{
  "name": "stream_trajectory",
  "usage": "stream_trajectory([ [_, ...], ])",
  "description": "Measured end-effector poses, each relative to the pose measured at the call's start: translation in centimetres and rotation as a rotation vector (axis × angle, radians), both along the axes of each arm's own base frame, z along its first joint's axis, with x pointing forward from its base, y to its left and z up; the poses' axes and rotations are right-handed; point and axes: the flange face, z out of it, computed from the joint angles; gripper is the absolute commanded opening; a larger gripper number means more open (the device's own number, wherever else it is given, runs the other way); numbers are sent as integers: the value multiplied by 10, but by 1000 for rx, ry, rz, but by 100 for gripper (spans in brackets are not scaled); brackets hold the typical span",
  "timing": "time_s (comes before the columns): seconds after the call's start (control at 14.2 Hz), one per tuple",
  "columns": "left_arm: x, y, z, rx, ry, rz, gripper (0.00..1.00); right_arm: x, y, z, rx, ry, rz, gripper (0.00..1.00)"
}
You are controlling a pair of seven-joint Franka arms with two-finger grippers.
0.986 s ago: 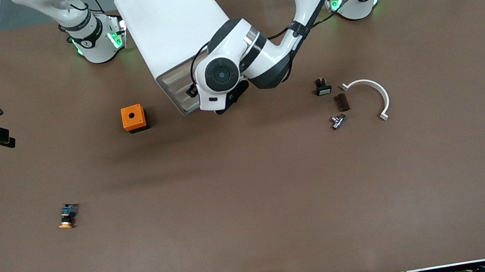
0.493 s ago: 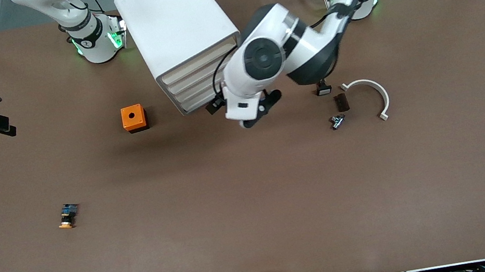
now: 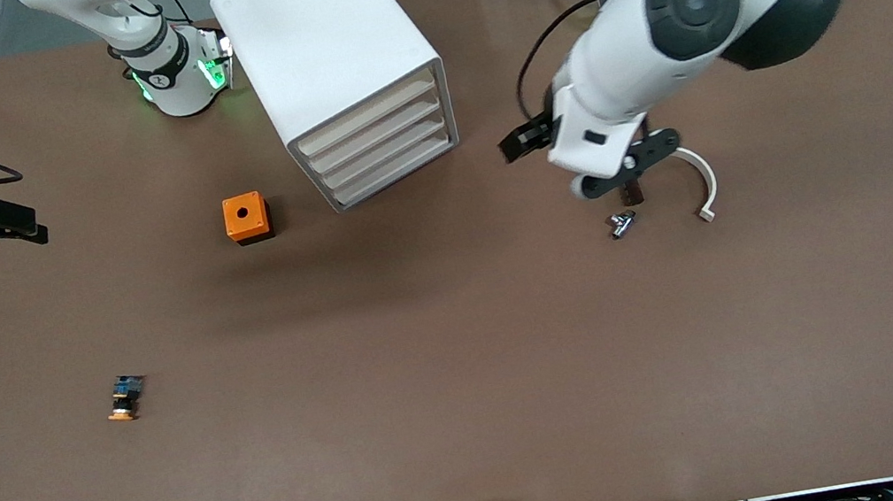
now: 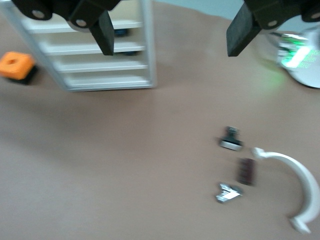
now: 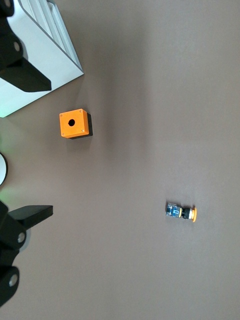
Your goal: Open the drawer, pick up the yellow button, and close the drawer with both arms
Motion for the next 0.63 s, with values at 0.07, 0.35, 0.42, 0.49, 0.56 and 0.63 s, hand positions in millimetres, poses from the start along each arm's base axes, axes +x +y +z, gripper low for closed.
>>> stream_trajectory([
  [0.07,2,24,8,16,2,-44,99,0,-7,1,0,-2,-13,100],
  [0.35,7,101,37,28,-27,-184,99,-6,-19,10,-5,-19,-63,100],
  [0.42,8,118,40,21,-34,-204,99,-8,-19,12,-9,-27,-95,100],
  [0.49,10,137,42,11,-36,-220,99,-9,-18,12,-12,-37,-127,100],
  [0.56,11,159,43,-2,-37,-237,99,-12,-17,11,-14,-48,-150,100],
  [0.63,12,182,44,-16,-38,-254,99,-16,-16,9,-15,-56,-162,100],
])
